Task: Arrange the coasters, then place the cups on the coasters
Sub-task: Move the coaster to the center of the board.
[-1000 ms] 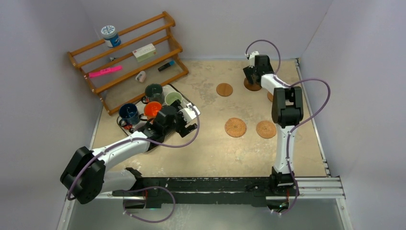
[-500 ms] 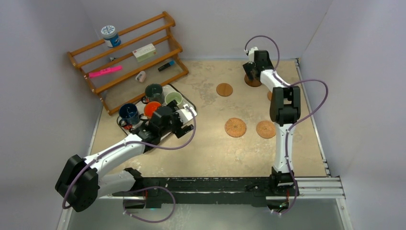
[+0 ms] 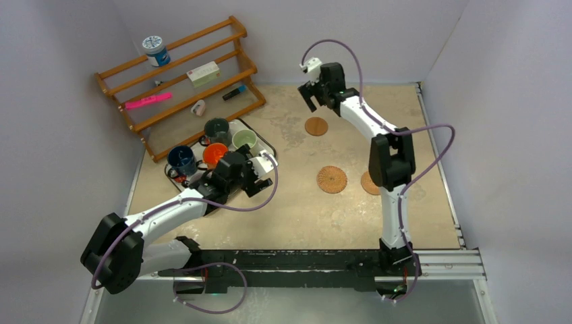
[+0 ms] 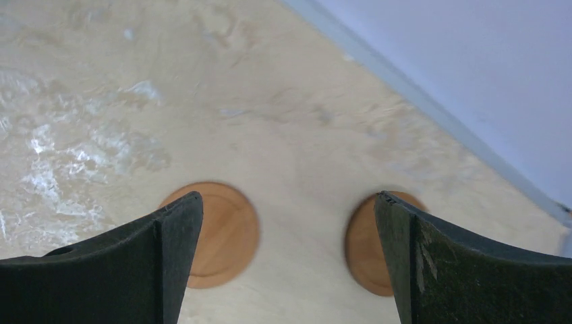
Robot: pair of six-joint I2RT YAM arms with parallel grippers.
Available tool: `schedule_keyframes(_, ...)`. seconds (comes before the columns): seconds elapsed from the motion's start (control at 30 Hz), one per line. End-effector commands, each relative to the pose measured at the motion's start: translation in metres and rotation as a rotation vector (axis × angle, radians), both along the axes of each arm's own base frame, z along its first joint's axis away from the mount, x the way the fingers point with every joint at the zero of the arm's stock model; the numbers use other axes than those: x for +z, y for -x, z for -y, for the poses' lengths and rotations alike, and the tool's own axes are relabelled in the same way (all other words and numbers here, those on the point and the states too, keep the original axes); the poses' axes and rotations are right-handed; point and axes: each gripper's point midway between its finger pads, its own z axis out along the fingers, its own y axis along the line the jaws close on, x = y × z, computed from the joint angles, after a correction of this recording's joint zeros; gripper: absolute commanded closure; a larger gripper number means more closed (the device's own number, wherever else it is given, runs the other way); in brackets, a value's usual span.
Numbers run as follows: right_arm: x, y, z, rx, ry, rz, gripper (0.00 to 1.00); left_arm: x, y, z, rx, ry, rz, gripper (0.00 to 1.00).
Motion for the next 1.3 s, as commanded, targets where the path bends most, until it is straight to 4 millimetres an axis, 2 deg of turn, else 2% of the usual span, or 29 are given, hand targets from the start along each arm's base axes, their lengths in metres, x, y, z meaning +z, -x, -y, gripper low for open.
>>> schedule_keyframes(0.0, -0.051, 0.0, 0.005, -0.04, -0.016, -0.135, 0.01, 0.005, -0.005, -0.001, 0.002, 0.011, 0.041, 0.0)
schedule_keyframes(0.33, -0.098, 0.019, 0.005, -0.021, 0.028, -0.229, 0.01, -0.002, -0.004, 0.002, -0.012, 0.009, 0.029, 0.0)
schedule_keyframes(0.47, -0.108, 0.033, 0.009, 0.008, 0.063, -0.278, 0.01, -0.003, -0.004, 0.002, -0.012, 0.009, 0.028, 0.0)
schedule_keyframes(0.77, -0.116, 0.076, 0.023, 0.047, 0.119, -0.343, 0.01, -0.004, -0.002, 0.003, -0.023, 0.015, 0.025, 0.0)
schedule_keyframes(0.87, -0.118, 0.084, 0.024, 0.061, 0.12, -0.355, 0.01, -0.005, -0.001, 0.004, -0.028, 0.015, 0.02, 0.0)
schedule_keyframes(1.13, -0.124, 0.093, 0.018, 0.103, 0.111, -0.386, 0.01, -0.005, -0.001, 0.004, -0.032, 0.016, 0.02, 0.0)
schedule_keyframes(1.2, -0.12, 0.092, 0.016, 0.103, 0.109, -0.371, 0.01, -0.004, -0.001, 0.004, -0.033, 0.019, 0.023, 0.0)
schedule_keyframes(1.27, -0.108, 0.083, 0.019, 0.079, 0.109, -0.322, 0.01, -0.005, -0.001, 0.004, -0.033, 0.018, 0.021, 0.0)
